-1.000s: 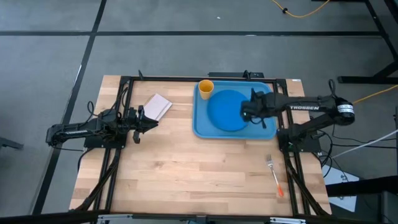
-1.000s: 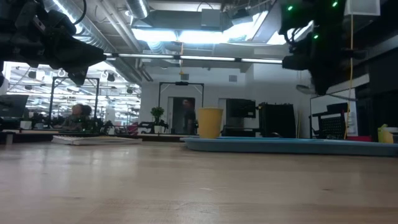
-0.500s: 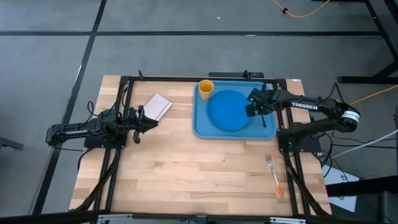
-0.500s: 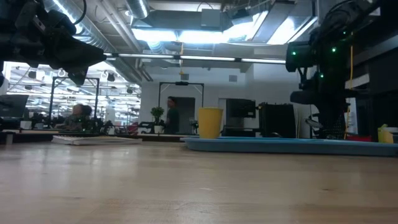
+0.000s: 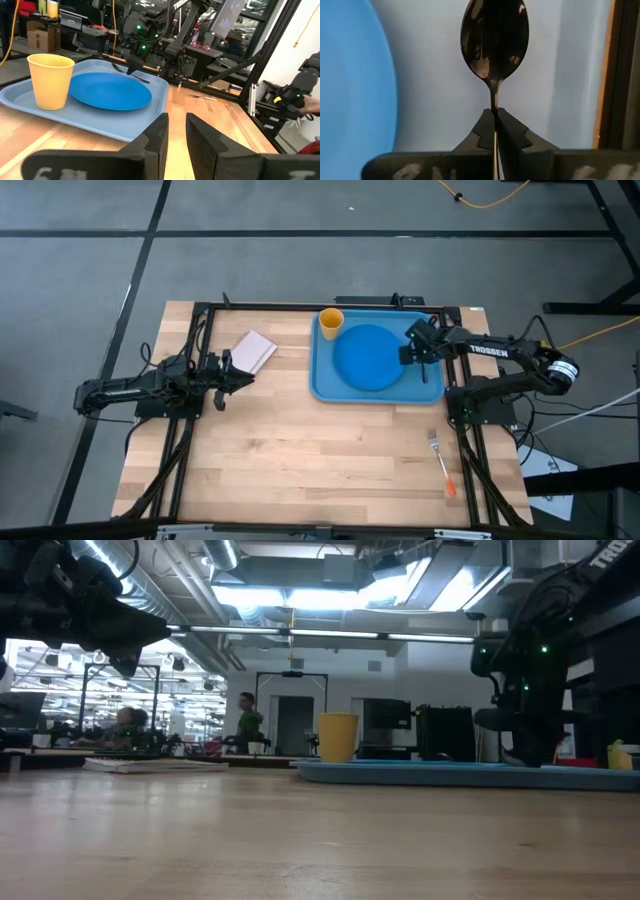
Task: Pick and place plate/cup/fork/spoon on tray
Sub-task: Put the black spoon on the tray to the right of the blue plate, then put the orange fork on the tray in between the blue plate and black spoon
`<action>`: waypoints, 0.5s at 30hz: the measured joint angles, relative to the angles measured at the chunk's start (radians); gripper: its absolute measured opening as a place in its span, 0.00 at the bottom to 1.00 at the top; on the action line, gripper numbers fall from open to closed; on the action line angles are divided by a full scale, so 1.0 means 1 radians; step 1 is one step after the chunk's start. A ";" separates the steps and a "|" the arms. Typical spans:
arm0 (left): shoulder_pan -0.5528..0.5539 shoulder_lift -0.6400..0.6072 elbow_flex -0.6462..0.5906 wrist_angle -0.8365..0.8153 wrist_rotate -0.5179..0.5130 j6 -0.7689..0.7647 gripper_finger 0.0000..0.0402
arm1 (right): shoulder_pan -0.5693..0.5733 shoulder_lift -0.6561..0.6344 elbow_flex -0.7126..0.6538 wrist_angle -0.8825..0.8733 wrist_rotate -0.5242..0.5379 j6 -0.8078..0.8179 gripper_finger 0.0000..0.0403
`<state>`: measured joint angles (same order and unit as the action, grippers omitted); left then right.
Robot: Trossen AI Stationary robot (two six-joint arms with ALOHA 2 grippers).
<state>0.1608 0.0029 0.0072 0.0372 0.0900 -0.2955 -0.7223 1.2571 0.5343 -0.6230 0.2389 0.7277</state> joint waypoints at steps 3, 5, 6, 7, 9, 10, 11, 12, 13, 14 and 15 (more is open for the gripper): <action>0.000 0.000 0.000 0.000 0.000 0.000 0.15 | -0.011 0.000 -0.013 0.011 0.006 0.000 0.02; 0.000 0.000 0.000 0.000 0.000 0.000 0.15 | -0.014 0.000 -0.018 0.016 0.020 -0.001 0.03; 0.000 0.000 0.000 0.000 0.000 0.000 0.15 | -0.014 0.000 -0.018 0.019 0.022 -0.004 0.04; 0.000 0.000 0.000 0.000 0.000 0.000 0.15 | -0.014 0.000 -0.018 0.024 0.027 -0.005 0.06; 0.000 0.000 0.000 0.000 0.000 0.000 0.15 | -0.014 0.000 -0.018 0.029 0.051 -0.004 0.09; 0.000 0.000 0.000 0.000 0.000 0.000 0.15 | -0.014 0.000 -0.018 0.030 0.055 -0.004 0.10; 0.000 0.000 0.000 0.000 0.000 0.000 0.15 | -0.014 0.000 -0.018 0.029 0.055 -0.002 0.11; 0.000 0.000 0.000 0.000 0.000 0.000 0.15 | -0.014 0.000 -0.018 0.030 0.056 0.001 0.13; 0.000 0.000 0.000 0.000 0.000 0.000 0.15 | -0.014 0.000 -0.018 0.030 0.055 0.001 0.14; 0.000 0.000 0.000 0.000 0.000 0.000 0.15 | -0.014 0.000 -0.018 0.030 0.055 0.000 0.14; 0.000 0.000 0.000 0.000 0.000 0.000 0.15 | -0.013 0.000 -0.018 0.030 0.055 0.000 0.15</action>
<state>0.1610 0.0027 0.0071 0.0372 0.0902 -0.2953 -0.7357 1.2572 0.5159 -0.5934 0.2939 0.7277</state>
